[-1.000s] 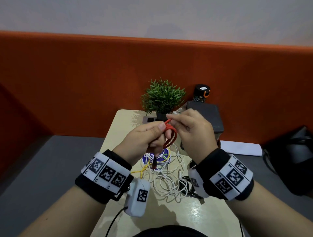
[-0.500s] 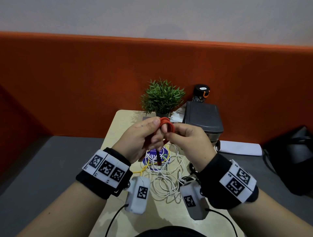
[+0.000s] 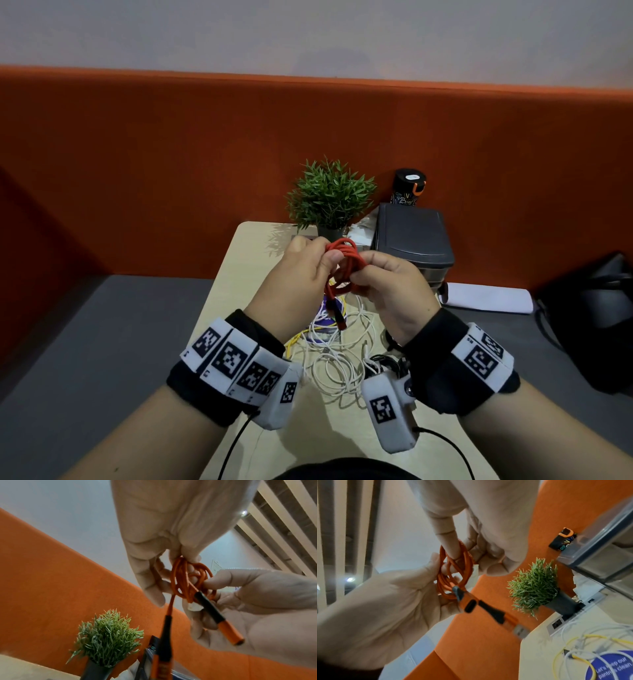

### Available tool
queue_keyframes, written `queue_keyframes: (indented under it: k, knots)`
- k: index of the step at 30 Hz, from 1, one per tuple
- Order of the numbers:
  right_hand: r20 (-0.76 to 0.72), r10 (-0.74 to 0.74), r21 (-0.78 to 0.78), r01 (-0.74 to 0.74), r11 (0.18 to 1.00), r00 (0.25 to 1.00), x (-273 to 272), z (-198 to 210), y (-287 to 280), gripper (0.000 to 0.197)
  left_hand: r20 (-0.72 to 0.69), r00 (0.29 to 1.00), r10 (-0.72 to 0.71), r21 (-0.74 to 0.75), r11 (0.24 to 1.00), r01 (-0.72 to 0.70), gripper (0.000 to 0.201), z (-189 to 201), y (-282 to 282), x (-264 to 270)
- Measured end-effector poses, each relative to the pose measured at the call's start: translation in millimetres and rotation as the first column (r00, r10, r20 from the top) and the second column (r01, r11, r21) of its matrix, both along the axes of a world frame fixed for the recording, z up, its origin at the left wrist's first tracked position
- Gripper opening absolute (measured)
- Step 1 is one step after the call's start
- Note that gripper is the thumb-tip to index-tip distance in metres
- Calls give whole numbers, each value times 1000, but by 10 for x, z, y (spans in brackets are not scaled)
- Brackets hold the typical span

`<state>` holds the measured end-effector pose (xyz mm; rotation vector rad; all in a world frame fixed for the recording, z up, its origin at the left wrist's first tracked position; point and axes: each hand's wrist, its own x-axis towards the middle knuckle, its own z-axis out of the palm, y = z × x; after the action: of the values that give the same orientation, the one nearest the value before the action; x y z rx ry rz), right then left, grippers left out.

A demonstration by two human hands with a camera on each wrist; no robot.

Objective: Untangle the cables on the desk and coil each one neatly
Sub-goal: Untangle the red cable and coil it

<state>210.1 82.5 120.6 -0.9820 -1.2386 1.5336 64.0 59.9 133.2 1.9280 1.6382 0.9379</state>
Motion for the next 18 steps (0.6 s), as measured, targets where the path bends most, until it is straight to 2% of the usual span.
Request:
queue_keyframes:
  k: [3,6,9,14,18]
  knots:
    - [-115,91,-73,-100,992,989,9,-26,9,18,-29,1000,-3,1,1000,3,32,-2,-21,-2]
    - [-208,170,-109,-196,975,963,13,-16,3,22,-64,998,7,-8,1000,-8,33,-6,-16,-16]
    - [-140,187,-67,-198,978,972,-33,7,-34,18,-46,999,7,-30,1000,-8,32,-25,-3,-34]
    - [-1,71,4,-71,997,997,-86,3,-44,13,-40,999,8,1,1000,-8,32,-60,14,-55]
    - [-14,68,-32,-68,997,998,-73,8,-33,13,-51,999,15,21,1000,-14,29,-55,20,-40]
